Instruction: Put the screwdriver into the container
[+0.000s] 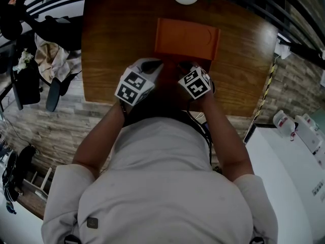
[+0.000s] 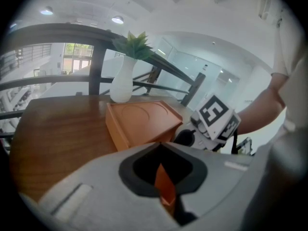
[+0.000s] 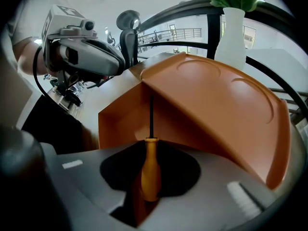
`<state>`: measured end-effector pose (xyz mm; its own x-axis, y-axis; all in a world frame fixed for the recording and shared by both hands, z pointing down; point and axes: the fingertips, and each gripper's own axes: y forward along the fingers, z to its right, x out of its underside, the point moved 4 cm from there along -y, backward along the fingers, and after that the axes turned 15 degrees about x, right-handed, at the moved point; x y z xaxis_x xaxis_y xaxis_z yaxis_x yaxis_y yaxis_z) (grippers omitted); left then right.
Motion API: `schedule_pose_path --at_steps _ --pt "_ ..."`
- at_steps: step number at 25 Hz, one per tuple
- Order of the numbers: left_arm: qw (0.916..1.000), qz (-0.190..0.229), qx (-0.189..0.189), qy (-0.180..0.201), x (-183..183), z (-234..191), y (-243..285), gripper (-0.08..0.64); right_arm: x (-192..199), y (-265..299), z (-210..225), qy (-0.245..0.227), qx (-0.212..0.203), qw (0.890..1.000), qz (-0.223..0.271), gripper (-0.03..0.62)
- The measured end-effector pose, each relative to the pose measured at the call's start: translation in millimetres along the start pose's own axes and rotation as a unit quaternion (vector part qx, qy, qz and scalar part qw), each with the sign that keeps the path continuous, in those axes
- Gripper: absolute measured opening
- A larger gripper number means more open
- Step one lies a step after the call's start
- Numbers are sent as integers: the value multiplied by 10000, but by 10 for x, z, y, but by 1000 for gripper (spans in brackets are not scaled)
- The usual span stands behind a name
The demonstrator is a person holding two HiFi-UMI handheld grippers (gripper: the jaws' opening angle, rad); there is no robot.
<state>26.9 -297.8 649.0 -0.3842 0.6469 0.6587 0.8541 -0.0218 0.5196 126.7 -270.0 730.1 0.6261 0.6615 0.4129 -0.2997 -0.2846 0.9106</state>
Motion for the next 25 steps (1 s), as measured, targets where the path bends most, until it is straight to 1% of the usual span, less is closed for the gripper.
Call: schedule_pose_path --at_steps 5,9,14,21,25 --pt "10000 -19 2 40 -1 -3 34 5 29 36 13 77 6 10000 -17 89" --pt "9999 -121 17 25 -4 -8 31 5 15 66 10 106 0 9999 -35 92" --pt "10000 -47 5 55 -9 -32 36 5 21 98 6 197 -1 9998 -43 94" --pt "10000 -93 16 31 26 -6 25 5 24 98 5 335 -37 9994 0 97" --pt "9999 -120 -29 30 42 16 0 5 -2 82 -40 504 -103 9987 9 140"
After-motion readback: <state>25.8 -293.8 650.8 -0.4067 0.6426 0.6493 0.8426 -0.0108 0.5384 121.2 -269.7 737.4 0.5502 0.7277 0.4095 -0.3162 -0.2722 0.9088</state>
